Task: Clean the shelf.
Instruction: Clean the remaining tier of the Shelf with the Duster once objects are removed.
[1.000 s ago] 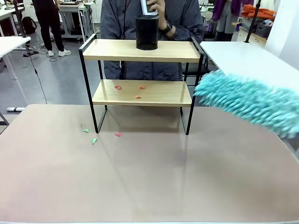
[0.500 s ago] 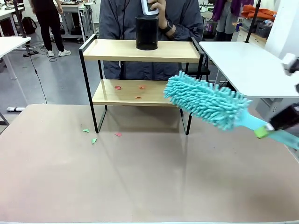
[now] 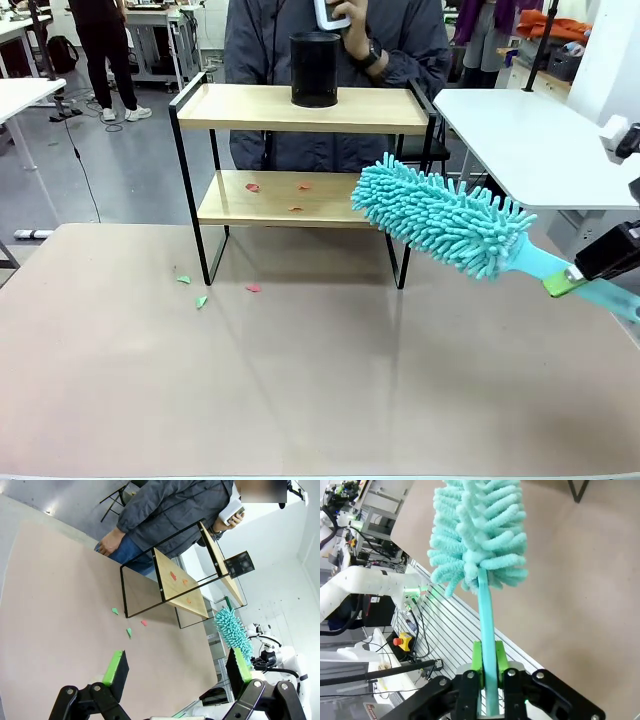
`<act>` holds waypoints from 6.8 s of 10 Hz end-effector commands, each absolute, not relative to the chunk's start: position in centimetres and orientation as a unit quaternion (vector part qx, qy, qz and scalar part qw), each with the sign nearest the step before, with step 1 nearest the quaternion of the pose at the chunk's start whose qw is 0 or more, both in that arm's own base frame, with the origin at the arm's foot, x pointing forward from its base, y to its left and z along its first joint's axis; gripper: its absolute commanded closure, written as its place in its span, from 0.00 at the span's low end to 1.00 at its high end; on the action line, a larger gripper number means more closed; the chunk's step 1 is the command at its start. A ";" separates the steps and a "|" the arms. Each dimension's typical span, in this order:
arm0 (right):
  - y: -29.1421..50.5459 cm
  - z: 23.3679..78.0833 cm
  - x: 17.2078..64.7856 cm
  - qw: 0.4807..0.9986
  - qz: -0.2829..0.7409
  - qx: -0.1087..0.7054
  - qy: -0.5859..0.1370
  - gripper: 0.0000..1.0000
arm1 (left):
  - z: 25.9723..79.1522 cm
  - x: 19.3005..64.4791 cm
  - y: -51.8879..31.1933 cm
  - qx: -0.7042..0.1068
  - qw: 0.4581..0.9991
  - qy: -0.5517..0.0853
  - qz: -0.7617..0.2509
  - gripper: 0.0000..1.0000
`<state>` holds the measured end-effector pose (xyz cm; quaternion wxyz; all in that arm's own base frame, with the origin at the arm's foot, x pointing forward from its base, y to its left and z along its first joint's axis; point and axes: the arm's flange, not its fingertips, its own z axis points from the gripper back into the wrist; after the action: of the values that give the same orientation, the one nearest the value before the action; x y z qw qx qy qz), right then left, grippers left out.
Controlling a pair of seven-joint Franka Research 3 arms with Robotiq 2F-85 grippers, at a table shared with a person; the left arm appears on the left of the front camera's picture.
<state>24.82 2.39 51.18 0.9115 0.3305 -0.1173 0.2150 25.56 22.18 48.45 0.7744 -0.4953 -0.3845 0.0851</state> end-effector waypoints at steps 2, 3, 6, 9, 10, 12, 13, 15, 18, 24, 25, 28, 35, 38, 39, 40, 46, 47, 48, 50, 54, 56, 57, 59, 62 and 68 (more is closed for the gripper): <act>7.3 51.6 26.0 0.914 0.230 0.306 -0.133 0.87 | 48.4 25.6 22.1 -0.499 0.766 -0.398 0.076 0.00; 8.9 51.7 26.9 0.923 0.206 0.289 -0.147 0.87 | 48.4 25.6 22.1 -0.499 0.766 -0.398 0.076 0.00; 13.4 51.4 29.7 0.942 0.120 0.245 -0.195 1.00 | 48.4 25.6 22.1 -0.499 0.766 -0.398 0.076 0.00; 17.8 49.9 32.0 0.950 0.101 0.212 -0.205 1.00 | 48.4 25.6 22.1 -0.499 0.766 -0.398 0.076 0.00; 18.8 49.6 32.7 0.945 0.079 0.218 -0.230 1.00 | 48.4 25.6 22.1 -0.499 0.766 -0.398 0.076 0.00; 20.8 48.8 33.9 0.948 0.069 0.210 -0.231 1.00 | 48.4 25.6 22.1 -0.499 0.766 -0.398 0.076 0.00; 22.1 48.3 35.2 0.950 0.063 0.201 -0.231 1.00 | 48.4 25.6 22.1 -0.499 0.766 -0.398 0.076 0.00; 24.0 47.9 37.0 0.951 0.056 0.183 -0.241 1.00 | 48.4 25.6 22.1 -0.499 0.766 -0.398 0.076 0.00; 26.2 47.2 38.6 0.951 0.023 0.185 -0.245 1.00 | 48.4 25.6 22.1 -0.499 0.766 -0.398 0.076 0.00; 29.6 45.9 40.1 0.958 0.043 0.184 -0.215 1.00 | 48.4 25.6 22.1 -0.499 0.766 -0.398 0.076 0.00; 30.2 45.7 40.1 0.958 0.055 0.188 -0.208 1.00 | 48.4 25.6 22.1 -0.499 0.766 -0.398 0.076 0.00; 32.7 45.2 39.8 0.957 0.090 0.199 -0.189 1.00 | 48.4 25.6 22.1 -0.499 0.766 -0.398 0.076 0.00; 31.9 46.4 38.7 0.916 0.280 0.280 -0.059 1.00 | 48.4 25.6 22.1 -0.499 0.766 -0.398 0.076 0.00; 27.9 47.8 36.9 0.894 0.302 0.329 -0.030 1.00 | 48.4 25.6 22.1 -0.499 0.766 -0.398 0.076 0.00; 26.0 48.2 35.9 0.886 0.300 0.353 -0.029 1.00 | 48.4 25.6 22.1 -0.499 0.766 -0.398 0.076 0.00; 24.3 48.2 35.4 0.888 0.285 0.359 -0.040 1.00 | 48.4 25.6 22.1 -0.499 0.766 -0.398 0.076 0.00; 19.3 48.6 34.1 0.861 0.276 0.427 -0.036 1.00 | 48.4 25.6 22.1 -0.499 0.766 -0.398 0.076 0.00; 19.0 48.6 34.1 0.860 0.272 0.429 -0.041 1.00 | 48.4 25.6 22.1 -0.499 0.766 -0.398 0.076 0.00; 18.8 48.6 34.2 0.863 0.265 0.428 -0.051 1.00 | 48.4 25.6 22.1 -0.499 0.766 -0.398 0.076 0.00; 18.6 48.7 34.2 0.863 0.268 0.424 -0.051 1.00 | 48.4 25.6 22.1 -0.499 0.766 -0.398 0.076 0.00; 3.0 51.4 31.7 0.848 0.264 0.456 0.047 1.00 | 48.4 25.6 22.1 -0.499 0.766 -0.398 0.076 0.00; -5.2 50.8 30.1 0.842 0.229 0.479 0.097 1.00 | 48.4 25.6 22.1 -0.499 0.766 -0.398 0.076 0.00; -7.9 49.9 29.6 0.838 0.213 0.490 0.109 1.00 | 48.4 25.6 22.1 -0.499 0.766 -0.398 0.076 0.00; -11.2 47.9 28.9 0.819 0.190 0.532 0.095 1.00 | 48.4 25.6 22.1 -0.499 0.766 -0.398 0.076 0.00; -12.5 45.7 28.0 0.806 0.174 0.560 0.076 1.00 | 48.4 25.6 22.1 -0.499 0.766 -0.398 0.076 0.00; -6.2 47.4 28.7 0.843 0.215 0.491 0.044 1.00 | 48.4 25.6 22.1 -0.499 0.766 -0.398 0.076 0.00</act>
<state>29.12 -8.69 47.12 0.8313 0.5109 0.0647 0.2094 25.52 22.20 48.48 0.7734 -0.4965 -0.3848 0.0851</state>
